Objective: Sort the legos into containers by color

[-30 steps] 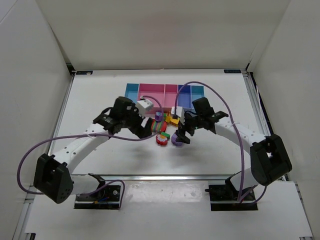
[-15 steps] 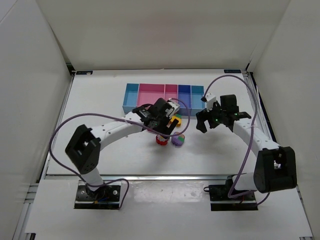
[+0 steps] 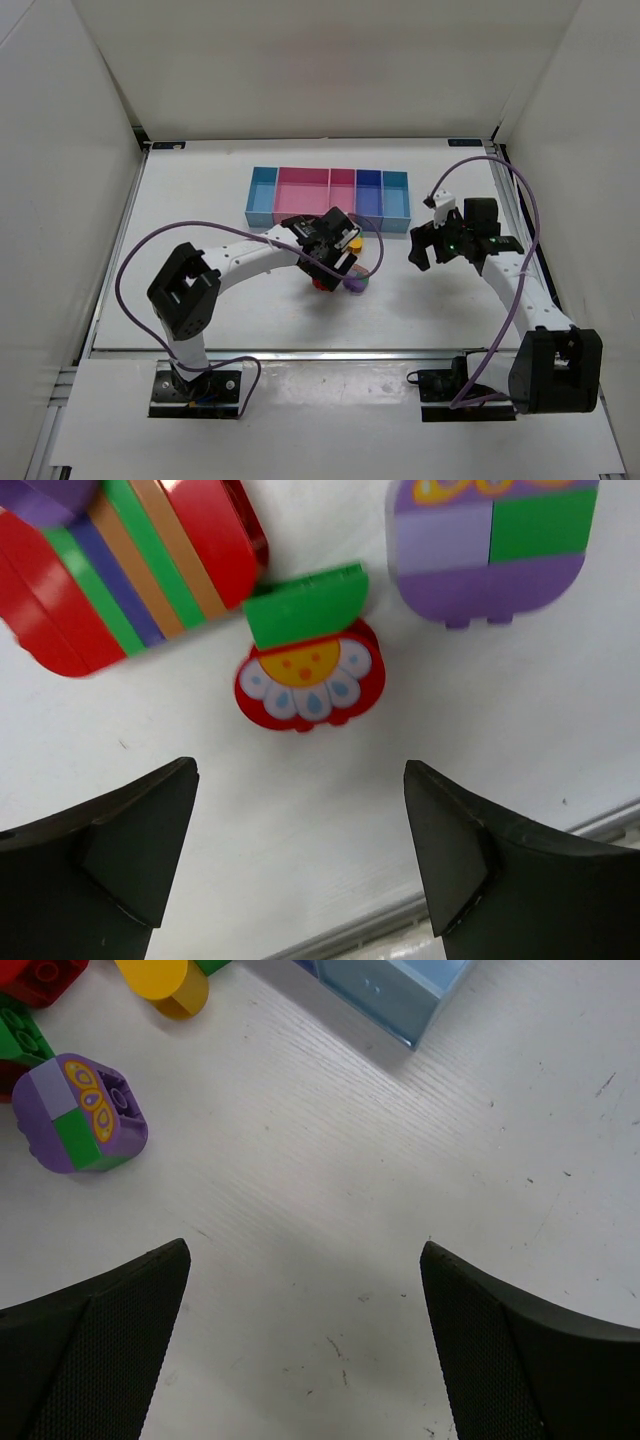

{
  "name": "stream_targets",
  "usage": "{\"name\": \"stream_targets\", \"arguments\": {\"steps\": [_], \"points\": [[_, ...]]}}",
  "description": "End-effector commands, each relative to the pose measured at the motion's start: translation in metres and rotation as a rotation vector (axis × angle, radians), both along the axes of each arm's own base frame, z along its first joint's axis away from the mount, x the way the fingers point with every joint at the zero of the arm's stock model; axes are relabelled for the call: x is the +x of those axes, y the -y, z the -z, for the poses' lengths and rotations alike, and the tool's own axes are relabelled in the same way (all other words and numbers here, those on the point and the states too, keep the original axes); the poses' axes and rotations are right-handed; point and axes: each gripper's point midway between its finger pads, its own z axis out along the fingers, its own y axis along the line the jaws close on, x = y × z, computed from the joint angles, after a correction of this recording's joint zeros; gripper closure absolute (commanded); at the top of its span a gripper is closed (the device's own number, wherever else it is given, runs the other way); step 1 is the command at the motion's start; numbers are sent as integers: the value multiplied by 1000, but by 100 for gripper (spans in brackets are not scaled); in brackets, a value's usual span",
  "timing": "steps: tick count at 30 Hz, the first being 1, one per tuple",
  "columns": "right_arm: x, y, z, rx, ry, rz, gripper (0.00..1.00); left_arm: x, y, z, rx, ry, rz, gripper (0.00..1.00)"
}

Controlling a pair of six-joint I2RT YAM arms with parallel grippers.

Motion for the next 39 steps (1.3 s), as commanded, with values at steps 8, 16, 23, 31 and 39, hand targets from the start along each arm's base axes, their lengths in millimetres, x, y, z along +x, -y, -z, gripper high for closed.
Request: {"name": "stream_targets", "arguments": {"steps": [8,16,23,31,39], "points": [[-11,7,-8,32,8,22,1,-33,-15,17,-29,-111,41,6],[-20,6,2,44,-35,27,1,-25,-9,17,-124,-102,69,2],[-14,4,1,53,-47,21,1,-18,10,23,-140,-85,136,0],[-12,4,3,49,-56,20,1,7,23,36,-120,-63,83,0],[-13,6,7,43,-62,17,1,20,24,49,-94,-66,25,1]]}}
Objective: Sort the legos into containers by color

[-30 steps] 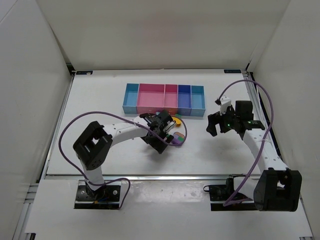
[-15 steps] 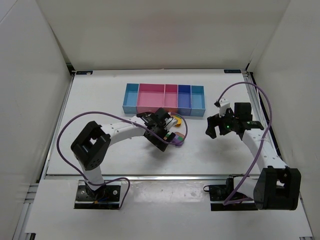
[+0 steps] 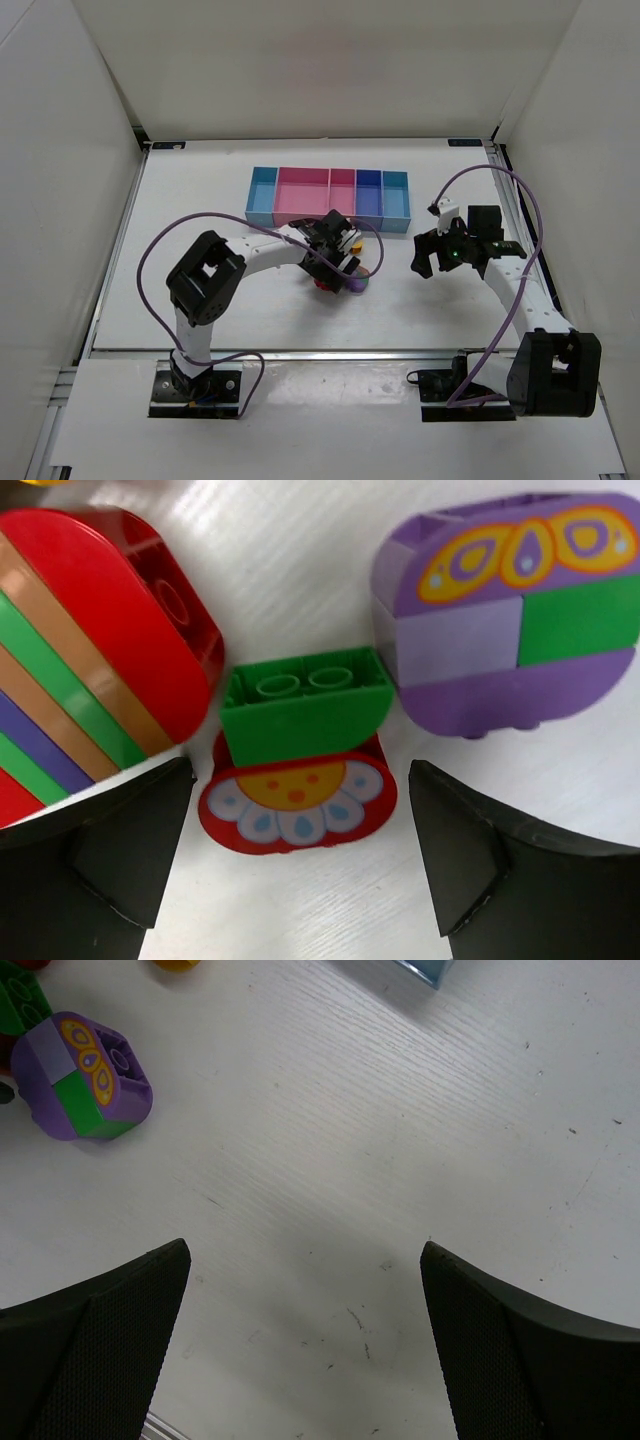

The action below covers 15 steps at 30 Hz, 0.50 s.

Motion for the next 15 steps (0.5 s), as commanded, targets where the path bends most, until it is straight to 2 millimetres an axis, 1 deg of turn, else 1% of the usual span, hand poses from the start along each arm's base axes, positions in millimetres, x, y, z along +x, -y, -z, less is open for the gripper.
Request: {"name": "stream_targets", "arguments": {"steps": [1,4,7,8,10,11,13,14,15], "points": [[6,-3,-8,14,20,-9,1,18,2,-7,1,54,-51,1],[7,-3,-6,19,18,-7,1,23,-3,-5,12,61,-87,4],[6,-3,-6,19,19,-9,1,27,-6,-8,2,73,-109,12],[6,-3,-6,17,20,-10,1,26,-7,-8,0,66,-106,19],[6,-3,-6,14,24,-14,1,25,-8,-9,-1,68,-108,27],[6,-3,-6,15,25,-15,1,24,-9,-12,-5,70,-109,40],[7,-2,-8,17,33,-13,1,21,-12,-15,-7,75,-111,54],[6,-4,-9,22,34,-19,1,18,-14,-22,-19,82,-108,64],[6,-5,-10,26,35,-21,1,16,-16,-25,-23,86,-107,67]]}}
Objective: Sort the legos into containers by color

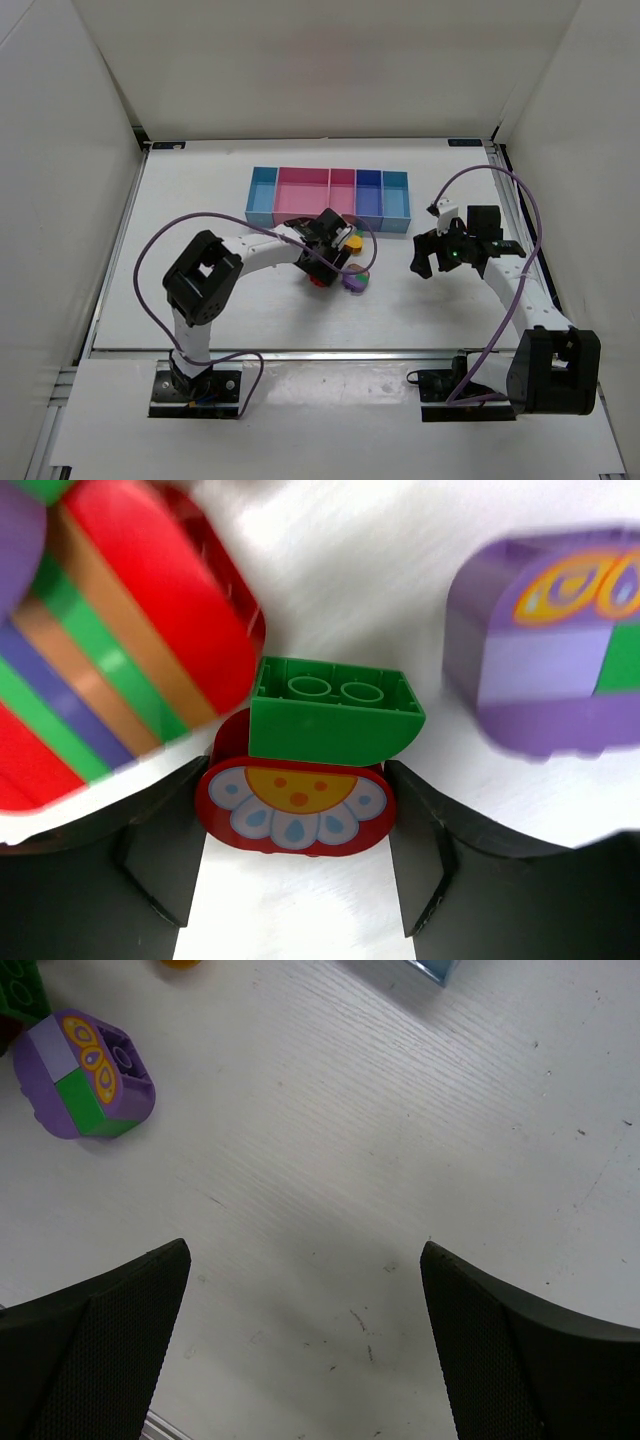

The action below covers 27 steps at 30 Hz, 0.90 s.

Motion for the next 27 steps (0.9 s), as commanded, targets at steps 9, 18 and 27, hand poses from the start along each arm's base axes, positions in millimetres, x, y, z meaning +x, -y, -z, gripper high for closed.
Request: {"name": "stream_targets", "arguments": {"steps": [9,18,27], "points": [[2,-48,-39,235,4,-88,2,-37,-8,-109,-279,239,136,78],[14,-121,-87,437,-108,-62,5,-57,-22,-157,-368,512,315,77],[35,-169,-133,495,-111,-114,6,-45,-11,-168,-363,645,383,79]]}}
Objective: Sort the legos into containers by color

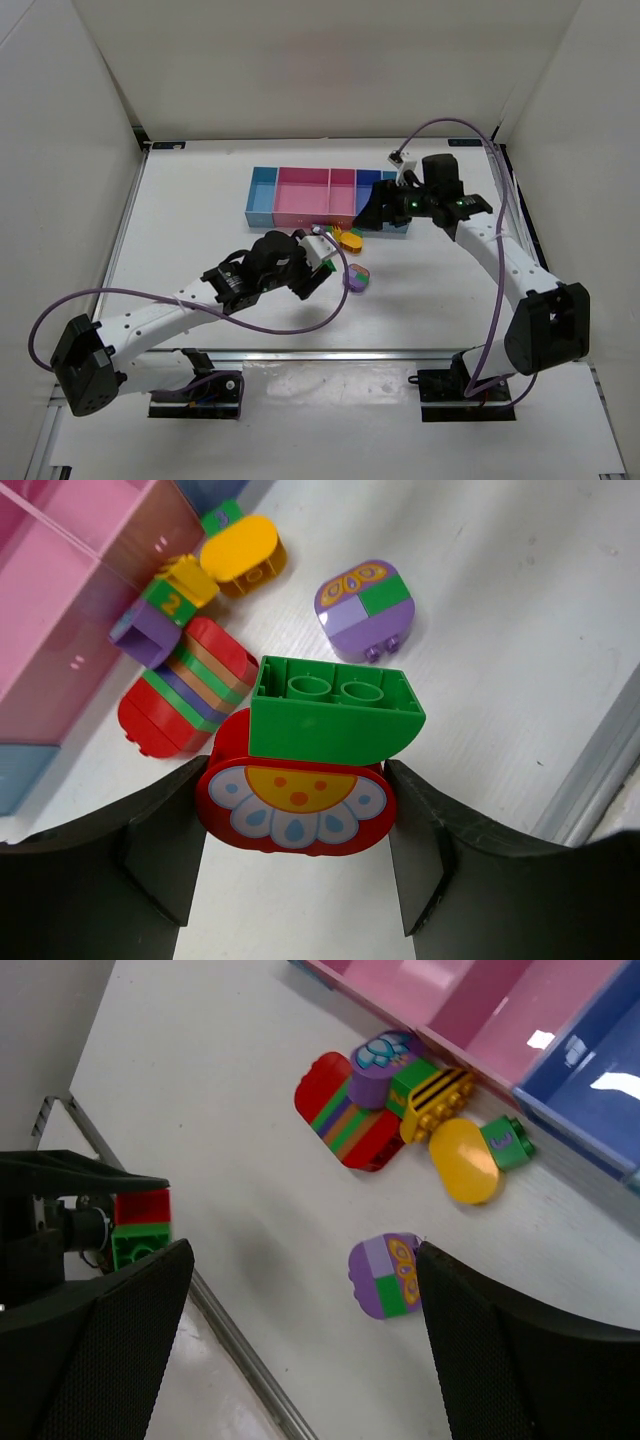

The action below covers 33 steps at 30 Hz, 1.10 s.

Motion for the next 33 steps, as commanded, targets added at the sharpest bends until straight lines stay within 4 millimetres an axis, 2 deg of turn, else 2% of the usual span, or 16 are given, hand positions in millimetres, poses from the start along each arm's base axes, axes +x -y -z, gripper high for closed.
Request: {"name": "stream_targets", "arguments": {"steps": [1,7,11,15,27,33], "points": [[0,-23,-22,36,20,-38,6,12,9,-21,-37,103,4,79],[-10,-41,-10,20,-8,-105,6,21,15,-27,-57,127,-14,79],[-20,-59,-18,29,23,-185,6,22,15,-29,-63,133,-16,79],[-28,-72,-16,36,30,-243,6,23,16,-27,-57,135,-16,78],[-36,-90,-16,78,5,-310,7,28,18,-27,-64,151,-26,79],[-47,-99,-21,116,1,-378,13,32,19,-27,-64,162,-32,78]]}}
